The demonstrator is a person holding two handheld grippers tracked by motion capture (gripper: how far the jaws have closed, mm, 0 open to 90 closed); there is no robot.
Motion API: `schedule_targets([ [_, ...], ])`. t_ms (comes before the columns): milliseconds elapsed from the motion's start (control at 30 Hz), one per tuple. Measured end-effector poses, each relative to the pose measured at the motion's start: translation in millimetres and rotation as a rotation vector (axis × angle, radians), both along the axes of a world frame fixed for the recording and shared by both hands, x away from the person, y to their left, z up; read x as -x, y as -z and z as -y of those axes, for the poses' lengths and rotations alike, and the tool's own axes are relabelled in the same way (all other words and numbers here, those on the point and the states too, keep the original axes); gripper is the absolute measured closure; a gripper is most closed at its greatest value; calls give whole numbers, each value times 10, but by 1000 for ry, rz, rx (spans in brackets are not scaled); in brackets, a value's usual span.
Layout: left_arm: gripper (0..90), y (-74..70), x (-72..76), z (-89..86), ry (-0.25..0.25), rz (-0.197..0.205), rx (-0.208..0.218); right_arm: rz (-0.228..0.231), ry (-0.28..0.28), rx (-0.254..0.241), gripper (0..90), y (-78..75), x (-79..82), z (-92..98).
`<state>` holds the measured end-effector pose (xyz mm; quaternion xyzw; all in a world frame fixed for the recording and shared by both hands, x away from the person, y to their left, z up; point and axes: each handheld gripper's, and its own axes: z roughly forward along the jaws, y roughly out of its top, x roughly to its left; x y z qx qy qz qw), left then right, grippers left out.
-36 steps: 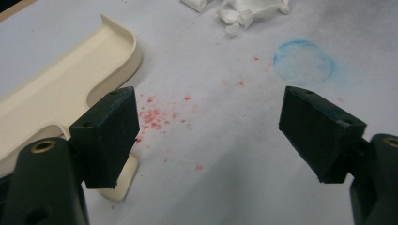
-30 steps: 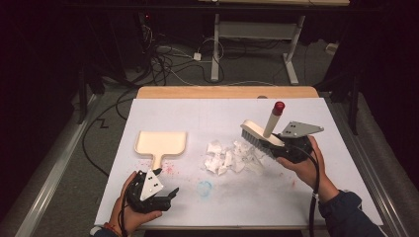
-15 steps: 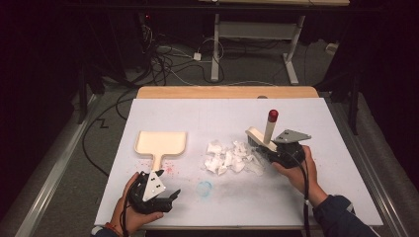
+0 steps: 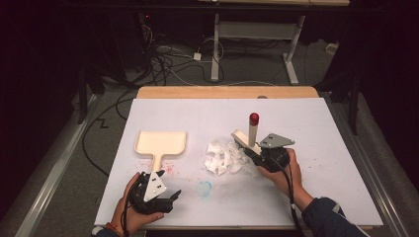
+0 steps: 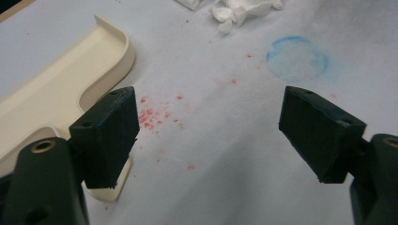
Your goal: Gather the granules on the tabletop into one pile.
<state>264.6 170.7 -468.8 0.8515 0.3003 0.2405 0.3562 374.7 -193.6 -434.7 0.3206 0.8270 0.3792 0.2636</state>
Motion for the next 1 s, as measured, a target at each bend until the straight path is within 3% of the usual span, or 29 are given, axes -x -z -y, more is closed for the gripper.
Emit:
schedule_targets([
  [133,196,-8,0,-10,2,11,-3,18,0,7,678,-21,2,5],
  [400,196,-9,1,-18,-4,2,6,47,9,-52,678,-166,3,158],
  [767,196,-4,-1,-14,1,5,-2,57,-57,-127,678,-345,72,279],
  [1000,196,3,2,-19,-1,-10,5,54,-96,-131,678,-379,136,236],
])
